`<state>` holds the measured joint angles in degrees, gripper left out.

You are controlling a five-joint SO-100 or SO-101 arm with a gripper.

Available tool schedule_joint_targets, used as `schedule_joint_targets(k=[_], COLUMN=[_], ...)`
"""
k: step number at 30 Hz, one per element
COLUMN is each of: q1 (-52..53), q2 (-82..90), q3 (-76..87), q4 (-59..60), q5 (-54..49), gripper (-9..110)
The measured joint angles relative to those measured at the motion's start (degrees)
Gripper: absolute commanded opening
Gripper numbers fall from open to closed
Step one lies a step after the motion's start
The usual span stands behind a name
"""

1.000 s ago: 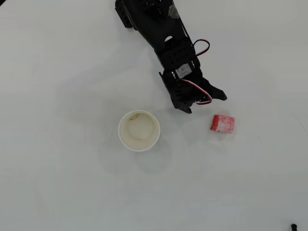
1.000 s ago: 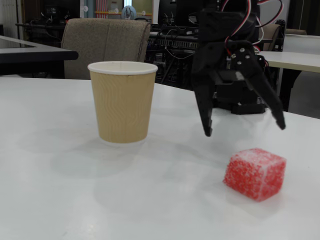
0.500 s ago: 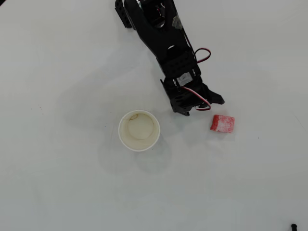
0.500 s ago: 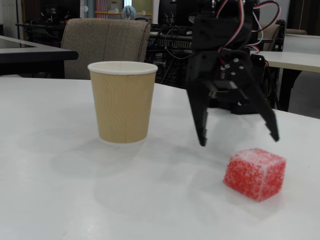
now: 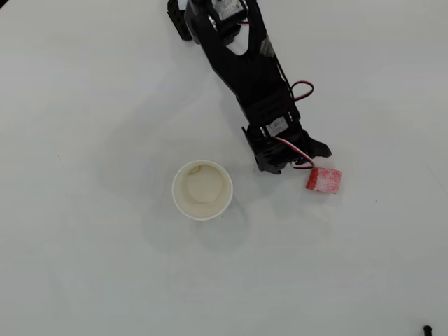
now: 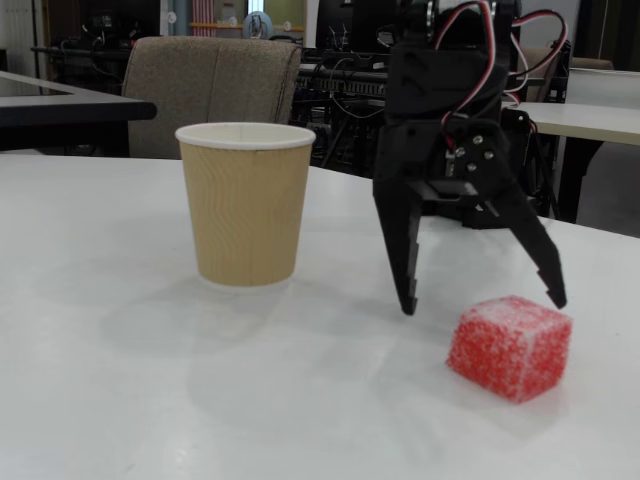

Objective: Grasp a red cube and put it in the cup.

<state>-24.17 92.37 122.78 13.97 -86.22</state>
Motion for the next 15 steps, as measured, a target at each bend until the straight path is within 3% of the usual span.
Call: schedule_joint_targets(k=[15], q1=[-0.35], q2=[-2.72], q3=[-1.76], q4=[-1.85], q5=[0.00], gripper=[39])
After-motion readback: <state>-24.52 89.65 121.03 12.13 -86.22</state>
